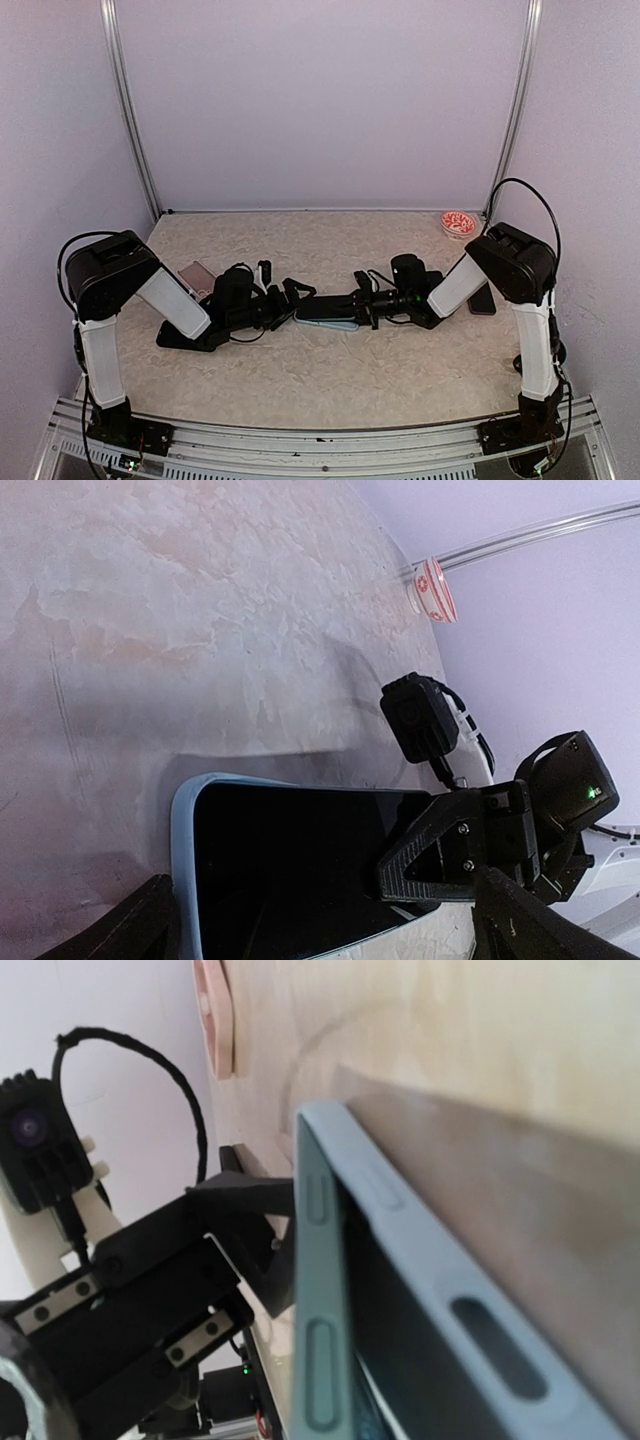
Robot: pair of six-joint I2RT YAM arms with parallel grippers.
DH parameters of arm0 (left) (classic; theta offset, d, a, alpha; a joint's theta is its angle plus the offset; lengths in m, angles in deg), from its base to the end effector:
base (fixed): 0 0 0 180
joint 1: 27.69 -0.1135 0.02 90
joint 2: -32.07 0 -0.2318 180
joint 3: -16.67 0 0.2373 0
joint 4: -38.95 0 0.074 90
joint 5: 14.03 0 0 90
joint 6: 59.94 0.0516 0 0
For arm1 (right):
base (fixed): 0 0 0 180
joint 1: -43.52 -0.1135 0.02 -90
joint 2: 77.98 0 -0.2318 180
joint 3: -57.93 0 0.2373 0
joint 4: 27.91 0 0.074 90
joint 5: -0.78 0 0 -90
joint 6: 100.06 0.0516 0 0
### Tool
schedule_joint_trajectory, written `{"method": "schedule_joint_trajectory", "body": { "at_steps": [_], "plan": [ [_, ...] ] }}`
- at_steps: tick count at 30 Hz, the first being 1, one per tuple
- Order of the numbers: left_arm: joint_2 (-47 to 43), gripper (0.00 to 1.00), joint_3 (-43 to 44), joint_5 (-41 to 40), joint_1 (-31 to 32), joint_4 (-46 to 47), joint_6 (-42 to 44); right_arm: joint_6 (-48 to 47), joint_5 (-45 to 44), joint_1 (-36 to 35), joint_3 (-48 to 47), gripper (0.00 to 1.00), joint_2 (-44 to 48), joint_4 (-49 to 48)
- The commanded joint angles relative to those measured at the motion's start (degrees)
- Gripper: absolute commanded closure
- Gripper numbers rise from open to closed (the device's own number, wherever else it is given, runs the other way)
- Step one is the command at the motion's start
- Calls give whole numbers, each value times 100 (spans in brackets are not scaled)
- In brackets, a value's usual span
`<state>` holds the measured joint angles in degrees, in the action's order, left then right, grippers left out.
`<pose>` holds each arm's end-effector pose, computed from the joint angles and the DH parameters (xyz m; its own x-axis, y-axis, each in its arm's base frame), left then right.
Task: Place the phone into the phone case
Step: Install the phone into the phone case.
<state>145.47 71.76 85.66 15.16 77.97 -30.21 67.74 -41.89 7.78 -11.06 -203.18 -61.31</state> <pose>0.2540 -0.2475 0.0831 -0.8034 -0.4223 -0.4198 0.1799 0.4999 -0.8472 0.2912 0.2563 0.0635 -0.9912 0.1029 0.0838 0.1076 0.2539 0.9612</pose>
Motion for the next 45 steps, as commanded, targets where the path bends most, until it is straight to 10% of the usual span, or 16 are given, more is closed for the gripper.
{"method": "schedule_joint_trajectory", "body": {
  "at_steps": [1, 45],
  "plan": [
    [104, 1, -145, 690, 285, 297, -117, 290, -21, -360, 104, 100, -375, 311],
    [-202, 1, -124, 705, 298, 530, 284, -799, -582, -363, -199, 100, -32, 1936]
  ]
}}
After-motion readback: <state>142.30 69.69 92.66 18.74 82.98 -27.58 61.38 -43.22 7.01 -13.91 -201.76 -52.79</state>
